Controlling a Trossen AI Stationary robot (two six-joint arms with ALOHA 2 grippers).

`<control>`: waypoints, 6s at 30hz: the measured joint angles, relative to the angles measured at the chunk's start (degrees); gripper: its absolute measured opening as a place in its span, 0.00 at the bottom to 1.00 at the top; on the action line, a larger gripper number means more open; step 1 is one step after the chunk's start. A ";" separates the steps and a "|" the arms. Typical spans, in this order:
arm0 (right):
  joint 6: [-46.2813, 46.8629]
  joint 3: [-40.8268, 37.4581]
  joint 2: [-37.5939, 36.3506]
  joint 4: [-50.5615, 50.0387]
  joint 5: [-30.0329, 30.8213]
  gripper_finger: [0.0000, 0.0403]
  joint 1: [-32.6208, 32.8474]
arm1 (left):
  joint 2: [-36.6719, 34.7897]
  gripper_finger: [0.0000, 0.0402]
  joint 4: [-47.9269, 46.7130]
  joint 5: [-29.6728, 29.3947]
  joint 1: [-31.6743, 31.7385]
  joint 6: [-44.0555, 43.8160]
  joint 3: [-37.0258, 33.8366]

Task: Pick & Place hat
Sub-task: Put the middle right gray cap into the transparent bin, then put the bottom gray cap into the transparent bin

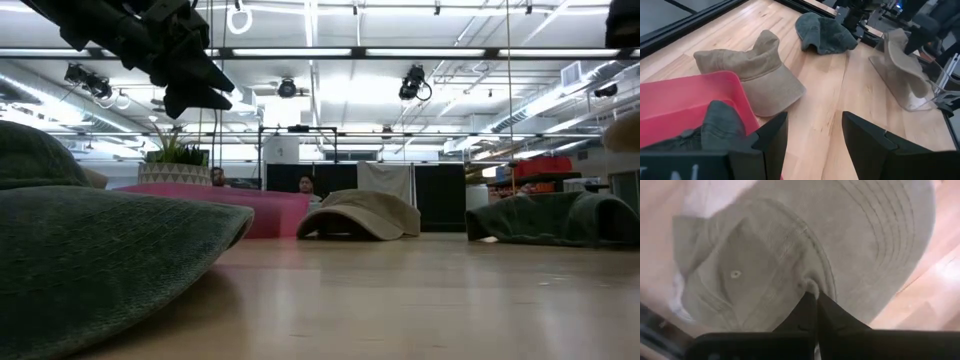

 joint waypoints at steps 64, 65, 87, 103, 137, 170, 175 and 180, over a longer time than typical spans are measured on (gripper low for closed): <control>32.09 10.92 2.00 -3.37 12.94 0.42 -11.85 | 0.00 0.47 -1.03 -4.87 0.01 4.52 0.00; 32.00 9.52 2.00 -2.14 14.46 0.41 -12.96 | 0.00 0.47 -1.03 -4.87 0.02 4.53 0.00; 11.68 3.52 1.87 7.58 -11.52 0.02 -22.24 | -0.02 0.47 -1.08 -4.87 0.02 7.88 -0.02; 8.34 4.96 2.86 8.94 -16.30 0.00 -16.97 | -0.02 0.47 -1.08 -4.87 0.02 8.19 -0.02; 1.05 14.14 5.44 25.21 12.22 0.16 -25.23 | 0.00 0.47 0.10 -3.54 -2.43 8.82 0.29; 10.69 6.08 5.70 42.24 5.68 0.52 -37.10 | 10.95 0.47 -35.95 -0.52 -39.03 -20.79 10.64; 9.06 6.08 5.70 42.63 5.47 0.52 -37.10 | 15.23 0.47 -36.28 -5.18 -42.90 -28.00 10.62; 7.10 6.08 5.70 43.33 5.41 0.52 -37.10 | 18.57 0.46 -37.27 -7.58 -44.84 -31.58 10.62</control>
